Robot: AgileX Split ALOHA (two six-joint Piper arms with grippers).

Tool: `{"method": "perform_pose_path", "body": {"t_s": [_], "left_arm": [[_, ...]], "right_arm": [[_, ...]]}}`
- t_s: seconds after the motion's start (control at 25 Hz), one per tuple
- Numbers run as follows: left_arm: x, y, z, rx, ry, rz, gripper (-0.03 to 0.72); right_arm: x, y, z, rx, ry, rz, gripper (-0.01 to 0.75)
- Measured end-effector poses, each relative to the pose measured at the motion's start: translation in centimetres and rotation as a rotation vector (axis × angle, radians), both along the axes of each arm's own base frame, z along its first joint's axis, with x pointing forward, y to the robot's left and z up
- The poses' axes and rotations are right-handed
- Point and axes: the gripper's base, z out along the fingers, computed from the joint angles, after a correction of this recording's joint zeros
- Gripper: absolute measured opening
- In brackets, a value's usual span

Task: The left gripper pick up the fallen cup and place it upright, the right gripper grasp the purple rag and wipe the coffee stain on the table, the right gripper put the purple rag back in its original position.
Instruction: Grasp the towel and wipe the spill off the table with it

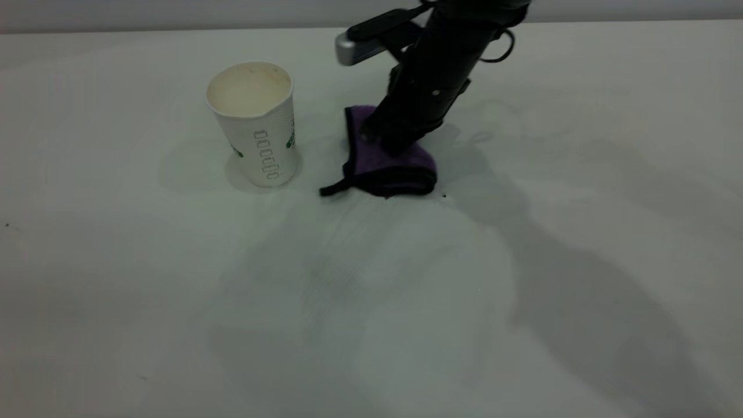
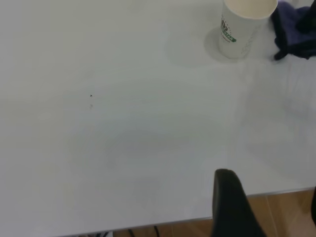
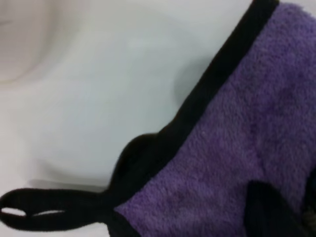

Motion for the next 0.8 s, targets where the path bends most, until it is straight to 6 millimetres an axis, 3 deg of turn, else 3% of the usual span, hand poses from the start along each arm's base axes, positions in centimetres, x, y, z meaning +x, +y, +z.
{"method": "perform_pose_path", "body": {"t_s": [0.48, 0.64, 0.8], "left_arm": [[0.0, 0.0, 0.0, 0.0, 0.0, 0.0, 0.455], [0.0, 0.0, 0.0, 0.0, 0.0, 0.0, 0.455], [0.0, 0.0, 0.0, 0.0, 0.0, 0.0, 0.455]], "right_arm": [[-5.7, 4.5, -0.3, -0.016, 0.305, 0.15, 0.048], [-8.0, 5.3, -0.6, -0.052, 0.44, 0.218, 0.048], [-8.7, 5.6, -0.7, -0.065, 0.473, 0.24, 0.049]]}}
